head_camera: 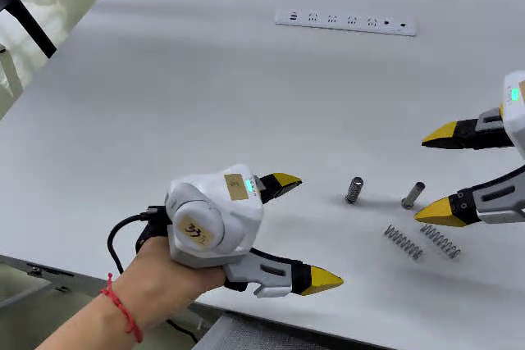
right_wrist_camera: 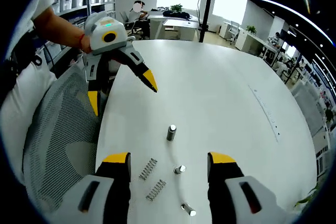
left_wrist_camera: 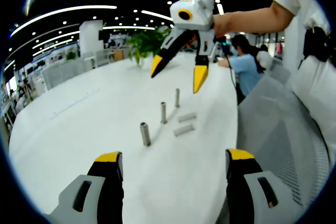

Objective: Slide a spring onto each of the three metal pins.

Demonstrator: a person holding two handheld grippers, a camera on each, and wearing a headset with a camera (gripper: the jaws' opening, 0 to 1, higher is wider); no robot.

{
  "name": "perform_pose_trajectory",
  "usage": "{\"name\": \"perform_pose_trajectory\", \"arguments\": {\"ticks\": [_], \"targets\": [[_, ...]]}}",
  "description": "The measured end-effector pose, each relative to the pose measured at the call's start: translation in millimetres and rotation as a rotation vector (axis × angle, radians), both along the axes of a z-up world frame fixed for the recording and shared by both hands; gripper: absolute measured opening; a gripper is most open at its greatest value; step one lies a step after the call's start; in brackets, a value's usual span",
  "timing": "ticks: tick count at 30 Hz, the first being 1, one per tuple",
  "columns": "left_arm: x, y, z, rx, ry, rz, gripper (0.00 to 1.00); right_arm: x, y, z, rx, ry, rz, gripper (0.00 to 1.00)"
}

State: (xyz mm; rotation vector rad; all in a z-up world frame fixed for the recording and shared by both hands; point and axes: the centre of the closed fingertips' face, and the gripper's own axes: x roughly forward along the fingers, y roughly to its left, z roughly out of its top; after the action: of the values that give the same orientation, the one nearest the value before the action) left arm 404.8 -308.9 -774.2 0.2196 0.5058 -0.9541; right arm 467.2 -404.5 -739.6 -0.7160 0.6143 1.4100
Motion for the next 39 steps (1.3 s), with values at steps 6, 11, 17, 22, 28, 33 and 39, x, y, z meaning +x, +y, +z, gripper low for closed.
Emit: {"name": "perform_pose_trajectory", "arguments": {"ticks": [6,11,17,22,28,33,39], "targets": [[-3.4,0.4,2.2,0.036,0.0,-0.017,0.8,-6.7,-31.7,2.5,0.063,0.016,-0.084,0.67],[-5.7,-0.7,3.3,0.079,-0.003,-0.041,0.79,-16.2,-54.1,2.3,0.114,0.033,-0.136,0.73],[-6.7,-7.1,5.2,0.142,-0.02,-0.093,0.75,-22.1,-80.0,-1.1,0.171,0.037,-0.185,0.77],[-4.2,-19.5,8.7,0.182,-0.034,-0.149,0.7,-22.5,-105.3,-11.0,0.217,0.046,-0.221,0.81],[1.7,-44.4,8.8,0.205,-0.046,-0.215,0.63,-26.8,-121.9,-16.6,0.241,0.055,-0.256,0.82],[9.2,-64.8,-1.0,0.254,-0.052,-0.276,0.57,-30.3,-131.6,-20.2,0.253,0.065,-0.279,0.82],[15.7,-84.6,-15.9,0.321,-0.049,-0.329,0.5,-33.8,-137.0,-20.9,0.267,0.072,-0.295,0.82]]}}
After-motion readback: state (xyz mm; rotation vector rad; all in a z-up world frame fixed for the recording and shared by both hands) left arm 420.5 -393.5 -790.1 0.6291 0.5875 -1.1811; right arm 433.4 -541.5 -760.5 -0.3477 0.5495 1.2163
